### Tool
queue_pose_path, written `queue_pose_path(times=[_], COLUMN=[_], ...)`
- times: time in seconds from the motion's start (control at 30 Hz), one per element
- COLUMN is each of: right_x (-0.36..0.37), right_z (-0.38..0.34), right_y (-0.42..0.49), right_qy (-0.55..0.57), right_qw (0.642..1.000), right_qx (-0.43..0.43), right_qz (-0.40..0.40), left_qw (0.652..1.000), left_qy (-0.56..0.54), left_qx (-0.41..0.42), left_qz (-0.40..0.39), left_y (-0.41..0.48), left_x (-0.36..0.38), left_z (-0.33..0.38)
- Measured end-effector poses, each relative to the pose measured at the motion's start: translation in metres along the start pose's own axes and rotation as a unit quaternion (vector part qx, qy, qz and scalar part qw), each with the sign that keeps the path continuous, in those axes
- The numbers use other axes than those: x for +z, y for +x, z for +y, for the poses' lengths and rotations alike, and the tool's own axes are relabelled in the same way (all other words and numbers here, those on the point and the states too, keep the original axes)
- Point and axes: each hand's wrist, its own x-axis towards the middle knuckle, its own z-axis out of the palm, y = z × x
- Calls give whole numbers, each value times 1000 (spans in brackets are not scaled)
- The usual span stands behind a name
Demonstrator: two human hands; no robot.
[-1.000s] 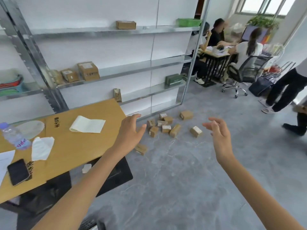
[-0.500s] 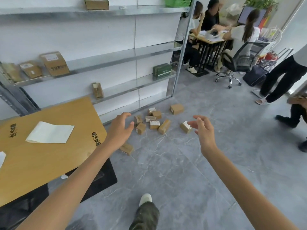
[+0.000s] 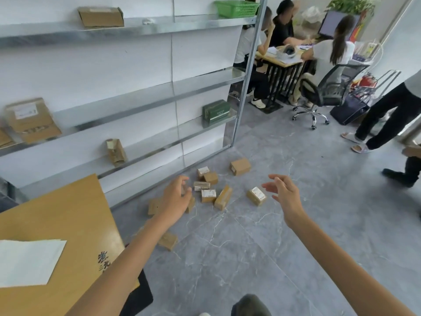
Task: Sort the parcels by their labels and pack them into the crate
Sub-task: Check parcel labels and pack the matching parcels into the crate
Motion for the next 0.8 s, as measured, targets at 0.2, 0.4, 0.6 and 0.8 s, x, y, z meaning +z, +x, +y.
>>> queue_pose_path(times=[0.2, 0.4, 0.6, 0.8], right_x=[9, 4, -12, -12], right_z=[-5, -18, -14, 4], right_y=[107, 240, 360, 459], right_qy=[-17, -20, -26, -40], right_qw=[1000, 999, 998, 993], right_qx=[17, 22, 64, 114], right_qz=[-8, -15, -10, 7], left_qw=[1000, 999, 997, 993], left_qy=[-9, -2, -3, 11], left_qx=[-5, -9, -34, -67], left_qz=[-16, -37, -67, -97], left_y=[96, 209, 315, 407], left_x=[39, 89, 141, 175], left_z=[25, 58, 82, 67])
